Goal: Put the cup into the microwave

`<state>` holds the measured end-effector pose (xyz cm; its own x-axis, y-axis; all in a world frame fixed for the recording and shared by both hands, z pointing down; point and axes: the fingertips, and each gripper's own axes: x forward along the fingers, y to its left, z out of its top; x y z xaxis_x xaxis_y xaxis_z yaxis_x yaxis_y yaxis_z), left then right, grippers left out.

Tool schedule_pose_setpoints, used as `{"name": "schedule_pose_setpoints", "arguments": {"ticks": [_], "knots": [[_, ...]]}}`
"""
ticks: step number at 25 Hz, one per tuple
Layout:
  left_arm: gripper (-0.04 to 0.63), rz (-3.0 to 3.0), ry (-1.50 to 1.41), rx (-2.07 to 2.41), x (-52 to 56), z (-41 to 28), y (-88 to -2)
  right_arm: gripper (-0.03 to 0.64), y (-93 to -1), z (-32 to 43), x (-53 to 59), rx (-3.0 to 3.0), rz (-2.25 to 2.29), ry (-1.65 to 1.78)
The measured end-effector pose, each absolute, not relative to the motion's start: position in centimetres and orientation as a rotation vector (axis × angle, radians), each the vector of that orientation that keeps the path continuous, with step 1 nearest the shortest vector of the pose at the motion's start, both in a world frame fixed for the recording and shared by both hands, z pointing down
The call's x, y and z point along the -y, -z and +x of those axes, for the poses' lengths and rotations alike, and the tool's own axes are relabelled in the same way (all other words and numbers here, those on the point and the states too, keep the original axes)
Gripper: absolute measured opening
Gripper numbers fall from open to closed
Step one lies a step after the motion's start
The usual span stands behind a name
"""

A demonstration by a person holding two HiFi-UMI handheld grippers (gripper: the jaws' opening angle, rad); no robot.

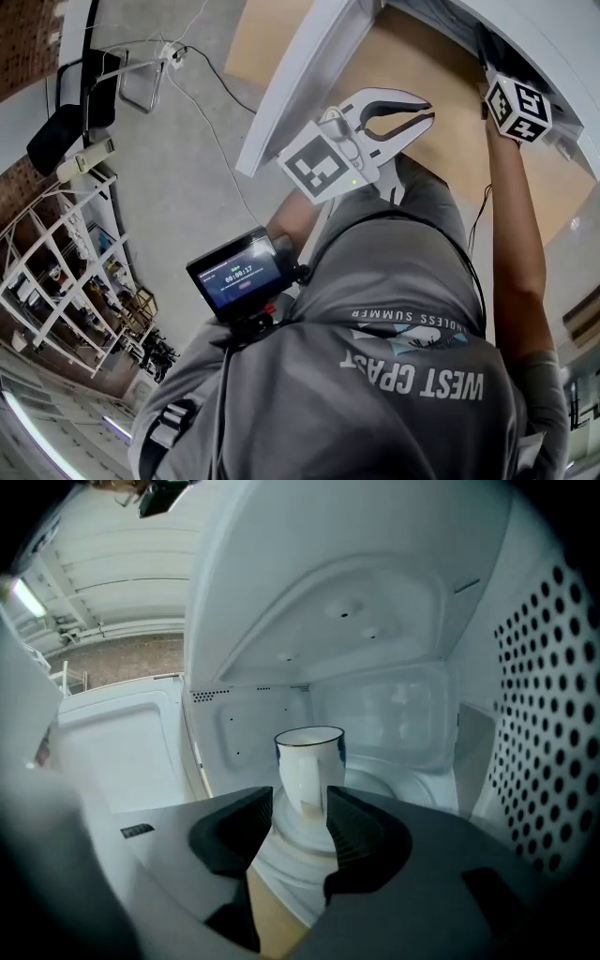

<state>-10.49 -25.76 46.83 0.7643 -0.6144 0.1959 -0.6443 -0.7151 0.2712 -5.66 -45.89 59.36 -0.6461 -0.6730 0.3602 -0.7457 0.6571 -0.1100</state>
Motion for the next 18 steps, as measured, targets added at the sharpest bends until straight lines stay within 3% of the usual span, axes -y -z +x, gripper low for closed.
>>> {"name": "schedule_pose_setpoints", "arguments": {"ticks": [8,9,11,18], "knots": [[0.025,2.703,-0.128,0.941,22.9,-10.7,-47.3,0.175,-59.6,-4.8,41.7,2.590,1.201,-0.410],[0.025,2.719,-0.130,0.937,22.4,-10.7,-47.4,0.164,-59.6,-4.7,40.9,2.602,1.189,-0.424],[0.025,2.748,-0.132,0.929,21.3,-10.7,-47.8,0.023,-59.4,-5.1,38.7,2.646,1.122,-0.461],[0.025,2.827,-0.138,0.920,18.6,-10.9,-48.9,0.018,-56.5,-7.0,30.7,2.794,0.875,-0.462]]}}
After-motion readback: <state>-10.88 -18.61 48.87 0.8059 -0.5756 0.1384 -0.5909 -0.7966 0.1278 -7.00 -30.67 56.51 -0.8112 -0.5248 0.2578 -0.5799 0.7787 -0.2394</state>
